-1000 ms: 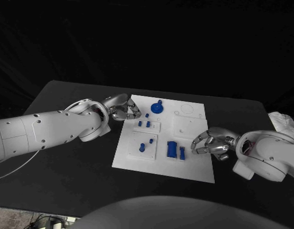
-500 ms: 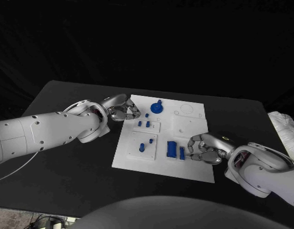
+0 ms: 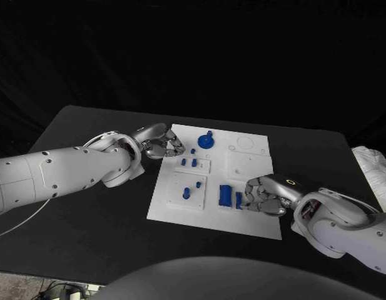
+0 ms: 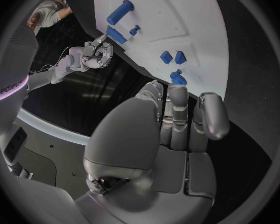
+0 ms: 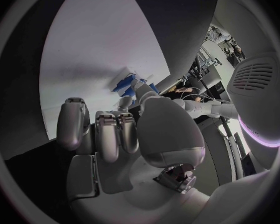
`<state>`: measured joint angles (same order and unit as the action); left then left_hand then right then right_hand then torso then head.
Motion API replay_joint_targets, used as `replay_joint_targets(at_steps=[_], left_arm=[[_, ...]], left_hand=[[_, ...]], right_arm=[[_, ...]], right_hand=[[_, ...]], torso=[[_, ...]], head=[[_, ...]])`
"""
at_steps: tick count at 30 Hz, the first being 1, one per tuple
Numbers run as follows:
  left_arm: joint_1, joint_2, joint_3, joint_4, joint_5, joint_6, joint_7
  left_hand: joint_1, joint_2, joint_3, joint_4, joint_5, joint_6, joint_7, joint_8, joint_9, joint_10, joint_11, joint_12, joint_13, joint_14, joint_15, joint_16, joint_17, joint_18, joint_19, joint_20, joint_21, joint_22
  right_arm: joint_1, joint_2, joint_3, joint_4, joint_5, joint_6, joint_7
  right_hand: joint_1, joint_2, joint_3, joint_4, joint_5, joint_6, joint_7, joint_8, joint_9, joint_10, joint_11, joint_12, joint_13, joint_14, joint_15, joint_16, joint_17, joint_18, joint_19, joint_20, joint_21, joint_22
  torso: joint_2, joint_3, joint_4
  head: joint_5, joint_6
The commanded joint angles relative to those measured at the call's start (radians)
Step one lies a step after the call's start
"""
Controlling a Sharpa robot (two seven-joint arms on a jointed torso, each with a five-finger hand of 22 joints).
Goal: Assemble the parts on the task board
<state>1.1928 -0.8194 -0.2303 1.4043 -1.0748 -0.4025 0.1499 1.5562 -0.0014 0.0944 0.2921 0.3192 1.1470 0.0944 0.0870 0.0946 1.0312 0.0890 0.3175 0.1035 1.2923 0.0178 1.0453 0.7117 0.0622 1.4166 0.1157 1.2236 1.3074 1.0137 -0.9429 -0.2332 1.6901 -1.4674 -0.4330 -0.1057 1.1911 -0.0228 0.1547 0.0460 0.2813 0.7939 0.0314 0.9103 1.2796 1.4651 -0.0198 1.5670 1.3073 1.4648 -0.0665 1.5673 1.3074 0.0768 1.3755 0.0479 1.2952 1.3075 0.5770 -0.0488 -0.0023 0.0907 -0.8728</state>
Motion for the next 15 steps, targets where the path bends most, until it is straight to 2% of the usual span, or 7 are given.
replay_joint_targets(at_steps=[1, 7, 15], left_arm=[[-0.001, 0.0, 0.001, 0.003, 0.006, 0.0, 0.007], [-0.001, 0.001, 0.001, 0.004, 0.006, 0.003, 0.004], [-0.001, 0.002, 0.001, 0.003, 0.006, 0.005, 0.002]], left_hand=[[0.011, 0.0, 0.005, 0.001, 0.007, 0.007, -0.002, 0.004, 0.001, 0.005, -0.001, 0.005, -0.001, -0.006, -0.003, 0.005, -0.002, 0.01, 0.0, 0.006, 0.0, 0.168], [0.011, -0.001, 0.006, 0.001, 0.007, 0.007, -0.001, 0.004, 0.002, 0.005, -0.001, 0.005, -0.001, -0.007, -0.004, 0.004, -0.003, 0.01, 0.0, 0.006, -0.001, 0.168], [0.01, -0.001, 0.006, 0.001, 0.007, 0.006, -0.001, 0.004, 0.002, 0.006, -0.001, 0.005, -0.002, -0.007, -0.004, 0.004, -0.004, 0.011, 0.0, 0.006, -0.002, 0.168]], right_arm=[[-0.002, 0.005, -0.001, -0.003, -0.027, 0.006, -0.019], [-0.003, 0.01, -0.001, -0.006, -0.025, 0.017, -0.028], [-0.003, 0.013, -0.001, -0.007, -0.024, 0.009, -0.044]], right_hand=[[-0.002, -0.009, -0.001, 0.006, -0.007, 0.006, 0.002, 0.008, 0.002, 0.106, -0.009, 0.004, 0.264, 0.106, -0.006, 0.003, 0.263, -0.005, -0.001, -0.005, -0.003, 0.168], [0.002, -0.012, -0.004, 0.008, -0.024, -0.008, 0.002, 0.001, 0.002, 0.106, -0.009, 0.004, 0.264, 0.106, -0.007, 0.003, 0.263, -0.004, -0.002, -0.006, -0.005, 0.168], [0.022, -0.011, 0.002, 0.0, -0.018, -0.03, 0.001, -0.011, 0.0, 0.106, -0.01, 0.004, 0.264, 0.106, -0.008, 0.003, 0.263, -0.003, -0.005, -0.006, -0.01, 0.166]], torso=[[0.0, 0.0001, -0.0005], [0.001, 0.0002, -0.0007], [0.0, 0.0003, -0.0003]], head=[[0.001, 0.0], [-0.001, 0.0], [-0.001, 0.0]])
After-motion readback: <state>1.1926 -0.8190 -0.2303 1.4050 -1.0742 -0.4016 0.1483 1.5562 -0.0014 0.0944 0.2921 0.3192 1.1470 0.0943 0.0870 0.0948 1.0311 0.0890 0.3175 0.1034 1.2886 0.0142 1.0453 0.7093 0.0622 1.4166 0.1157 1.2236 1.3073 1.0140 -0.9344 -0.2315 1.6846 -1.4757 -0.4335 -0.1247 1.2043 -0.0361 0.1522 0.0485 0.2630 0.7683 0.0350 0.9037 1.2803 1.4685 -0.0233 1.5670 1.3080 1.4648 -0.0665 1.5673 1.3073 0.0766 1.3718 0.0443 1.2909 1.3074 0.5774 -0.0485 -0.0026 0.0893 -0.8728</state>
